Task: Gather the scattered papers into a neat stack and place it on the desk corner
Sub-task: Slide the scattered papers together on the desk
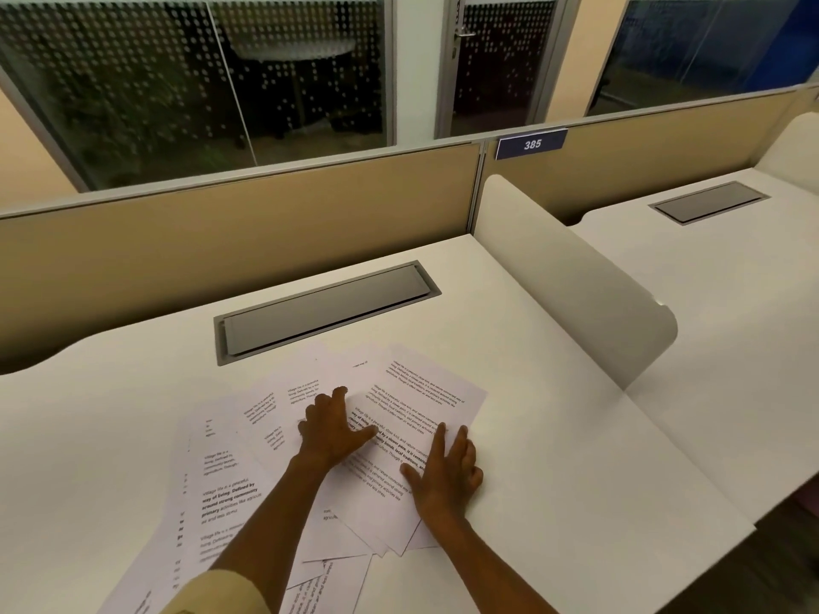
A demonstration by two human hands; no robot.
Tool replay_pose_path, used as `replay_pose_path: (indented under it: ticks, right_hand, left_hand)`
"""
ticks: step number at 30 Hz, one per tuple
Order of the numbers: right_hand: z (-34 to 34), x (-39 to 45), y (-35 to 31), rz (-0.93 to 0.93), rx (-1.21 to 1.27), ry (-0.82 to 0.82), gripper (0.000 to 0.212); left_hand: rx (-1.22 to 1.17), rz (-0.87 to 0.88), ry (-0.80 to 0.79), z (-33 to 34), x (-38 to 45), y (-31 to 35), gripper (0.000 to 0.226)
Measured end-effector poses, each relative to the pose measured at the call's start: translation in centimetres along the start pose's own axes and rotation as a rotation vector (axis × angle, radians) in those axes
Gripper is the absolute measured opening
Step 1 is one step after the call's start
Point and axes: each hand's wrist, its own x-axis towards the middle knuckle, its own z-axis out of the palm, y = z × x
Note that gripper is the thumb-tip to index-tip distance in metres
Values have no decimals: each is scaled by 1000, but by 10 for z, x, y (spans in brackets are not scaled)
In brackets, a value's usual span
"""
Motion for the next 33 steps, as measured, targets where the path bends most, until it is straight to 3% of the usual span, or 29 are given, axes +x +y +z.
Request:
replay_pose_path:
  ticks: [7, 12, 20, 33]
  right_hand:
    - [4, 0, 2, -2, 19, 0, 95]
    - [7, 1, 1, 2, 25, 2, 94]
    - [7, 3, 0, 17, 27, -7, 95]
    - [7, 3, 1, 11, 47, -22, 95]
  left_hand:
    - [26, -56, 12, 0, 15, 3, 102]
    - [-21, -81, -26, -4, 21, 2, 111]
    - [-175, -43, -29, -2, 18, 13, 108]
    - [-41, -10, 30, 8, 19, 17, 105]
